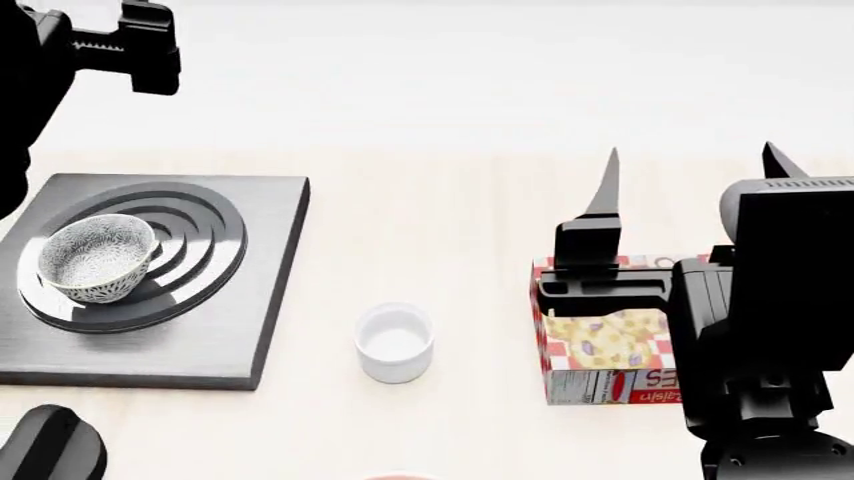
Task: Pick the akita bowl on the stove and place it on the plate.
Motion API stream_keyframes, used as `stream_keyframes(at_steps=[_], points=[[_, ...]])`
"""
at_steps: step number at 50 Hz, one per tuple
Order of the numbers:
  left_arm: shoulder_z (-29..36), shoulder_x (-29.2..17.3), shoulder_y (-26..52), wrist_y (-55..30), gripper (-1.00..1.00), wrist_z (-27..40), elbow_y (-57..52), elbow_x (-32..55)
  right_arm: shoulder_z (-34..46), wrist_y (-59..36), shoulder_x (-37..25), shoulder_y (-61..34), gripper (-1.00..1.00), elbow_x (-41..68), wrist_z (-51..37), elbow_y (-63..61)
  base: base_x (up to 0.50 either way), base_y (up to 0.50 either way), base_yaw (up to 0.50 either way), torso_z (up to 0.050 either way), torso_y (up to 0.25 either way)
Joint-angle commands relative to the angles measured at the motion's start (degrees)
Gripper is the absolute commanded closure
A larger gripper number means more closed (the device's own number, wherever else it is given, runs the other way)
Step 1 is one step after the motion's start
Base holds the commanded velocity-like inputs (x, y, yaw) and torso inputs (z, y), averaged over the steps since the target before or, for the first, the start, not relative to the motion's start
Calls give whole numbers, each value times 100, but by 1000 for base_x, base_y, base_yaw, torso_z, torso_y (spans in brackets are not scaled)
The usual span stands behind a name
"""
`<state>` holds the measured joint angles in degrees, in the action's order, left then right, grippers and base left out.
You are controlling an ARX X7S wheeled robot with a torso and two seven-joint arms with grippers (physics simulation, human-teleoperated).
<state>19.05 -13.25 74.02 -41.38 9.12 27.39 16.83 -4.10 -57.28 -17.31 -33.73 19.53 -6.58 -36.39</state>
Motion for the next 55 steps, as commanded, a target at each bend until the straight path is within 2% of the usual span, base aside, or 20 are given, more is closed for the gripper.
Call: stream_keyframes(at_steps=[1,16,29,34,41,55], points=[[-16,-1,125,212,-100,-92,354,18,12,14,-10,6,-100,24,-21,4,0,0,0,0,0],[-137,40,159,289,-100,-16,470,98,23,73,-31,31,-100,46,-36,33,0,0,0,0,0],[271,-34,24,156,-100,-287,257,2,35,71,-48,6,-100,78,-56,47,0,0,0,0,0],[-331,70,63,-175,-100,-263,243,550,32,51,-55,-4,-100,94,-70,32,0,0,0,0,0],[-729,128,36,-194,-100,-168,137,856,37,70,-59,2,-100,107,-81,42,0,0,0,0,0],[-651,129,-20,21,-100,-121,176,765,51,85,-74,8,-100,134,-106,49,0,0,0,11,-74]])
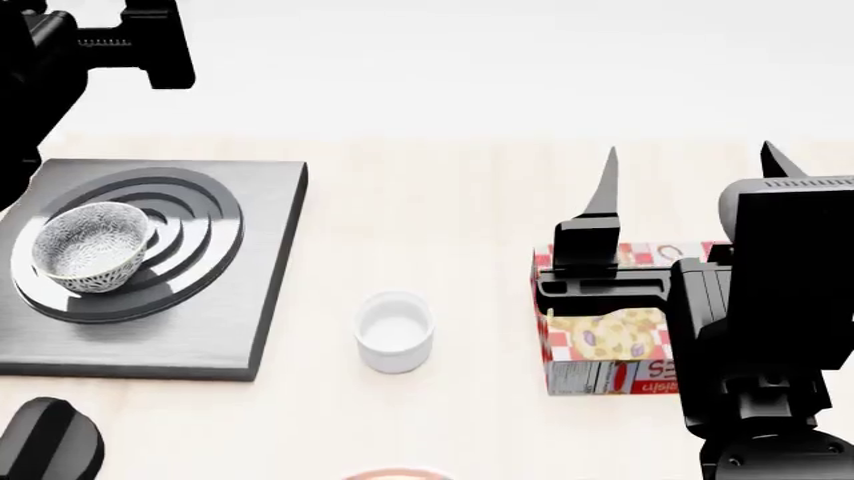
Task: Pick the akita bowl on the stove and place it on the plate.
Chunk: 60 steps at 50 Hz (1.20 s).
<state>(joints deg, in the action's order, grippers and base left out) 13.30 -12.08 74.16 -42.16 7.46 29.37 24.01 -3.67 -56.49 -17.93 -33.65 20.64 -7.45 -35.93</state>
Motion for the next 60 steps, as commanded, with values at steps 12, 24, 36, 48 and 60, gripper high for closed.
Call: stream_keyframes(at_steps=[12,24,36,48,60], points=[[-8,-27,-77,115,-100,48,-44,25,15,19,-25,2,-100,47,-39,7,0,0,0,18,-115],[134,-38,-116,231,-100,-52,-48,-24,20,24,-38,2,-100,73,-62,11,0,0,0,22,-145],[177,-68,-155,289,-100,-74,-130,-19,29,37,-53,3,-100,96,-82,14,0,0,0,8,-46],[277,-51,-145,96,-100,-151,-117,42,36,41,-67,3,-100,121,-104,18,0,0,0,10,-106],[577,-3,0,-510,-100,37,106,-95,17,-5,-88,3,-100,186,-116,-41,0,0,0,0,0]])
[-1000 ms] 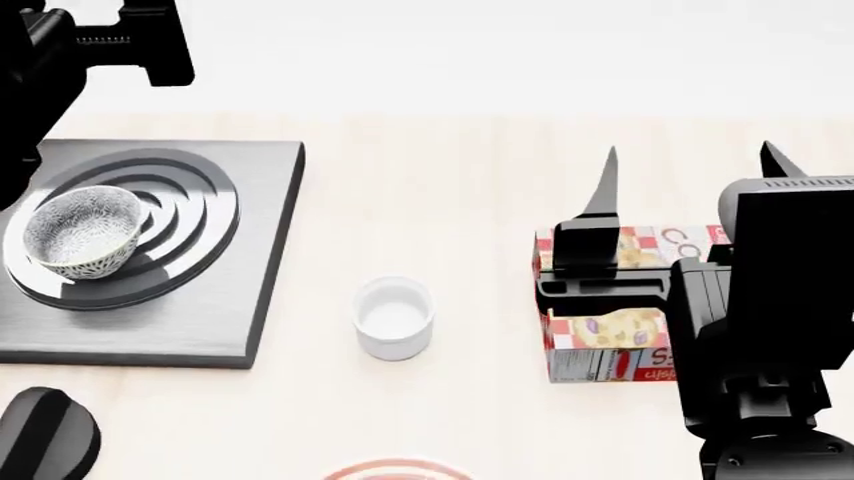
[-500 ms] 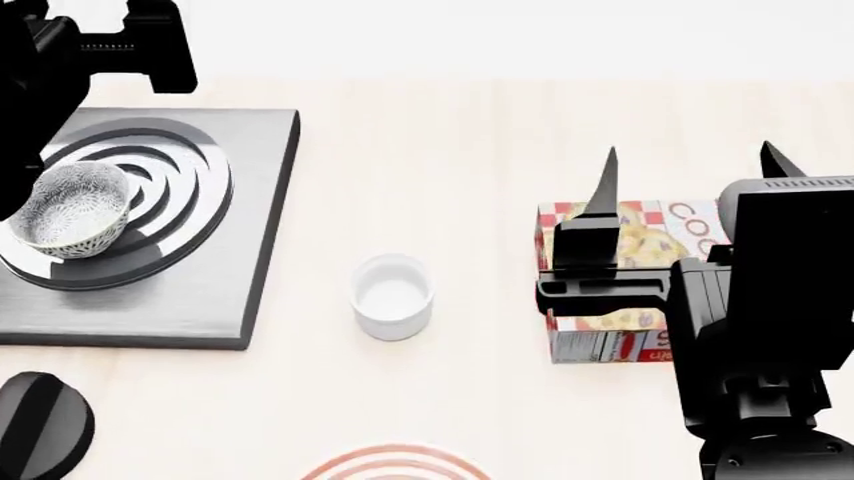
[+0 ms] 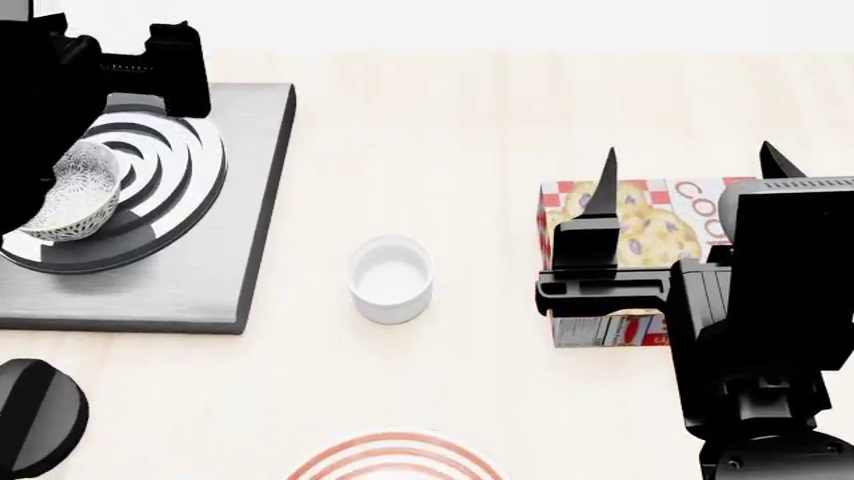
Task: Pick the akita bowl on the stove and place it on the plate.
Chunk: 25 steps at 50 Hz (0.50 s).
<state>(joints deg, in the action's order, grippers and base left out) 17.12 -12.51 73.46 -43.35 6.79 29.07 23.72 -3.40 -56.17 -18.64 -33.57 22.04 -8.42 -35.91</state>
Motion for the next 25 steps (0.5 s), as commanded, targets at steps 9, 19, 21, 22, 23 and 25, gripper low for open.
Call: stream_keyframes(at_steps=[9,19,21,22,23,25], points=[[429,19,-68,-533,-100,174,203,-197,14,18,-25,2,-100,41,-28,5,0,0,0,0,0],[563,-27,-307,-570,-100,297,215,-296,8,-30,-40,-32,-100,82,-51,-14,0,0,0,0,0],[592,-43,-333,-586,-100,311,228,-316,8,-26,-42,-21,-100,87,-54,-22,0,0,0,0,0],[603,-47,-349,-578,-100,318,238,-327,6,-35,-42,-24,-100,92,-60,-28,0,0,0,0,0],[605,-51,-373,-551,-100,323,259,-334,10,-17,-41,-24,-100,89,-56,-8,0,0,0,0,0],[625,-62,-386,-561,-100,323,248,-341,4,-59,-42,-34,-100,108,-70,-42,0,0,0,0,0]])
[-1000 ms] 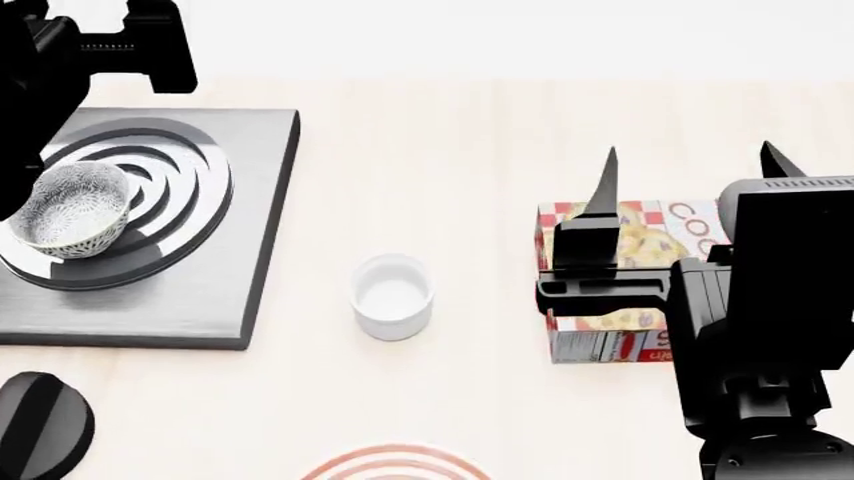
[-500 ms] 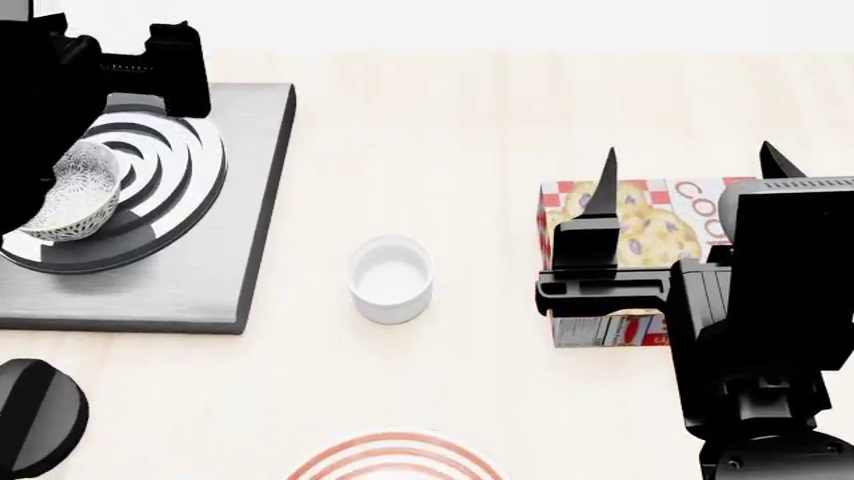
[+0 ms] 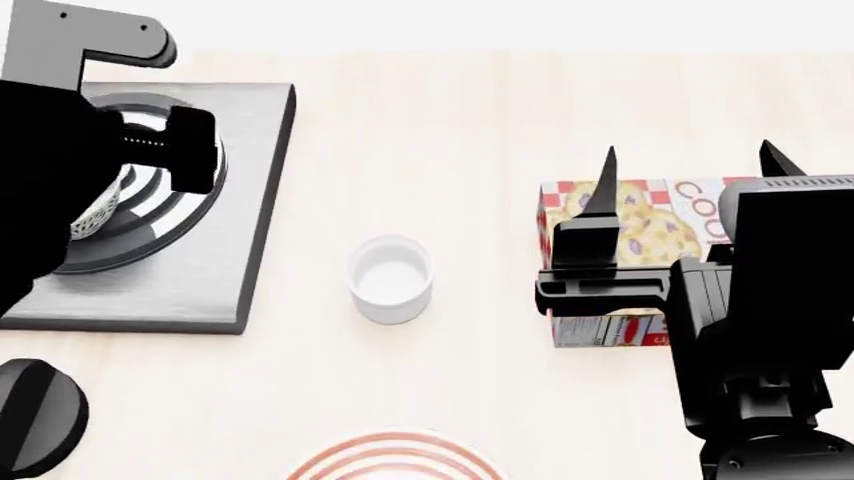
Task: Pick the akita bowl on the stove and place it on the plate.
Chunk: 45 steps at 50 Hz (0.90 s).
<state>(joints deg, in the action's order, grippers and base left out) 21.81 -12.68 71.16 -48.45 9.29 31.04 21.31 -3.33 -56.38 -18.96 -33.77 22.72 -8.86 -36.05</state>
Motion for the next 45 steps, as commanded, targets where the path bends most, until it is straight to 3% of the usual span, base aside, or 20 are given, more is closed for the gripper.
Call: stream_keyframes(at_steps=[1,45], points=[[177,-61,-183,-77,-100,100,29,-119,-10,-68,-9,-23,-100,51,-37,-47,0,0,0,0,0],[408,-199,-472,60,-100,266,400,-322,38,59,-63,16,-100,108,-88,21,0,0,0,0,0]])
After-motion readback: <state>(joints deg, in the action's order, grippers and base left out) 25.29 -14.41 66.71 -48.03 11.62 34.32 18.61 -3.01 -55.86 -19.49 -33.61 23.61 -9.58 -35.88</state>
